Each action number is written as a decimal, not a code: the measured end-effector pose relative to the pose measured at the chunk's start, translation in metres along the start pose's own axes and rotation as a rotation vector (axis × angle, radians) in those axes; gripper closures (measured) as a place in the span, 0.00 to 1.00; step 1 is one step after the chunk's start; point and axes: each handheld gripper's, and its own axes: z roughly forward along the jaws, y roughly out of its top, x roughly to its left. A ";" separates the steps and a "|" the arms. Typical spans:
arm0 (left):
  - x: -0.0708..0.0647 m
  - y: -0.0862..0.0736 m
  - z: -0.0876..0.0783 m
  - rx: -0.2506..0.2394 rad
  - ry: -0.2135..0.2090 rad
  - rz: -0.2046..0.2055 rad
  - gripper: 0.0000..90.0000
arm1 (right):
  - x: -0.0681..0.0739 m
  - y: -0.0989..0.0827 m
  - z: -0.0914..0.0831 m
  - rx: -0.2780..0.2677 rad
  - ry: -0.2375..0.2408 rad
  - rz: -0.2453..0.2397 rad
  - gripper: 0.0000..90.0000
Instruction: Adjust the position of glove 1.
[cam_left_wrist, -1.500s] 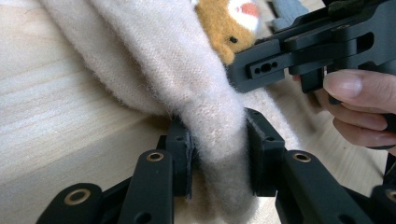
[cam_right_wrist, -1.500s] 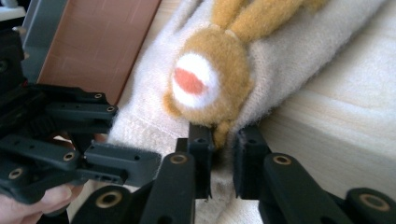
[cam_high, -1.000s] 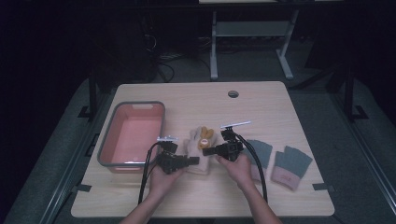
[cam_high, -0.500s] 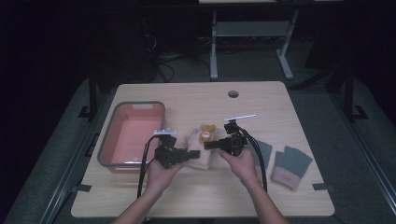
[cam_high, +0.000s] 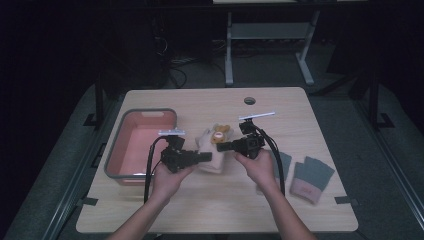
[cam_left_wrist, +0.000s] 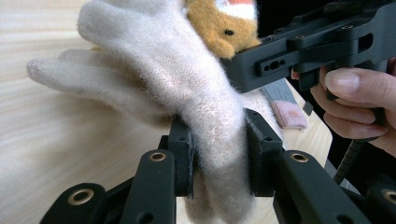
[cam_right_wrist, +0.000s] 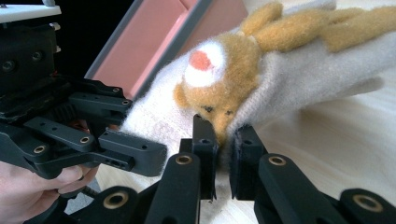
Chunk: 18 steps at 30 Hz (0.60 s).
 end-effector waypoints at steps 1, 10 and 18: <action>0.000 0.002 -0.001 -0.003 0.000 0.002 0.76 | 0.001 0.002 -0.001 -0.002 0.003 -0.003 0.92; 0.000 0.015 -0.013 -0.025 -0.004 0.010 0.76 | 0.011 0.019 -0.004 -0.005 0.010 -0.017 0.92; 0.000 0.023 -0.021 -0.038 -0.004 0.007 0.76 | 0.018 0.028 -0.005 -0.008 0.012 -0.033 0.92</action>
